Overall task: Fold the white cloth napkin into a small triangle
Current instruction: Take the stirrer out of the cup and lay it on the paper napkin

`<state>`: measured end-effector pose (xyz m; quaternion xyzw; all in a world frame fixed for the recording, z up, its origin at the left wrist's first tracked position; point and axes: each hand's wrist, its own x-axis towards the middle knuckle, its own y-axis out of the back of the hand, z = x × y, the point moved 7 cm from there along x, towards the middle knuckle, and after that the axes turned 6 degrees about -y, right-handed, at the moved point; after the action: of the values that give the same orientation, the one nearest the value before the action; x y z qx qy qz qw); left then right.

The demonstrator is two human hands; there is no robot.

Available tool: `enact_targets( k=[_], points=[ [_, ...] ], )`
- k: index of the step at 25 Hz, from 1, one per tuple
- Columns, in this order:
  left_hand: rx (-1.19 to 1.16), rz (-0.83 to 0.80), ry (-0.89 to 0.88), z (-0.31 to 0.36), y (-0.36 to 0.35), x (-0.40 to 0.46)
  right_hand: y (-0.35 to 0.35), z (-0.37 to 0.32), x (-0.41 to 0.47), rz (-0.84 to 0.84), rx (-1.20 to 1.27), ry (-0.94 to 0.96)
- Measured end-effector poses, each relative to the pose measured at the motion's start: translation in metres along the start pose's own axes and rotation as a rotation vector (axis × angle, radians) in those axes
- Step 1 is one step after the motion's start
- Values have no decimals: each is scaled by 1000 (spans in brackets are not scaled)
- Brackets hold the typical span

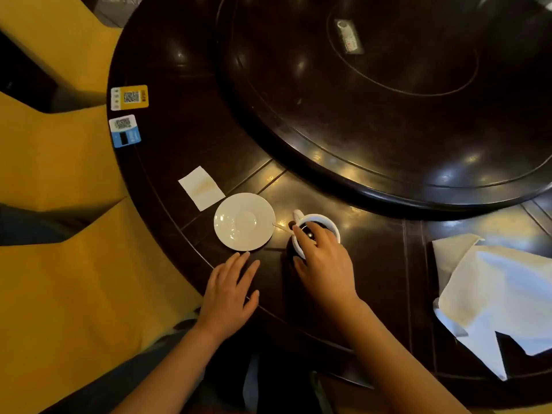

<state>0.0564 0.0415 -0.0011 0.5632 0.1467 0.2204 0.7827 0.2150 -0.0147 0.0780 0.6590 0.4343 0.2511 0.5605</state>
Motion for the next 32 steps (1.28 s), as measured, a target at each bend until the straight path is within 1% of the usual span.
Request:
enact_targets(
  k=[1, 2, 6, 10, 14, 17, 21, 23, 26, 28, 30, 32],
  points=[
    [-14, -43, 22, -6, -19, 1, -11, -5, 12, -18, -14, 30],
    [-44, -52, 78, -15, -34, 2, -24, -10, 26, -22, 1, 58],
    [37, -92, 15, -10, -49, 2, -22, -7, 39, -4, 6, 47],
    [93, -109, 9, -13, -51, 5, -22, -7, 49, 12, -10, 74],
    [104, -121, 19, -14, -51, 4, -12, -10, 51, 80, 80, 112],
    [105, -127, 16, -13, -52, 5, 6, 1, 54, 157, 242, 94],
    [89, -134, 14, -14, -53, 5, 17, 35, 72, 72, 600, -164],
    [77, -125, 14, -14, -52, 5, 28, 37, 84, 34, 659, -171],
    [78, -124, 11, -14, -51, 4, 46, 10, 108, -16, 664, -45],
    [85, -116, 8, -15, -51, 5, 49, -23, 126, -47, 593, 83],
    [86, -113, 21, -16, -52, 5, 46, -67, 141, -42, 473, 271],
    [79, -112, 29, -16, -53, 6, 35, -116, 147, -2, 318, 522]
  ],
)
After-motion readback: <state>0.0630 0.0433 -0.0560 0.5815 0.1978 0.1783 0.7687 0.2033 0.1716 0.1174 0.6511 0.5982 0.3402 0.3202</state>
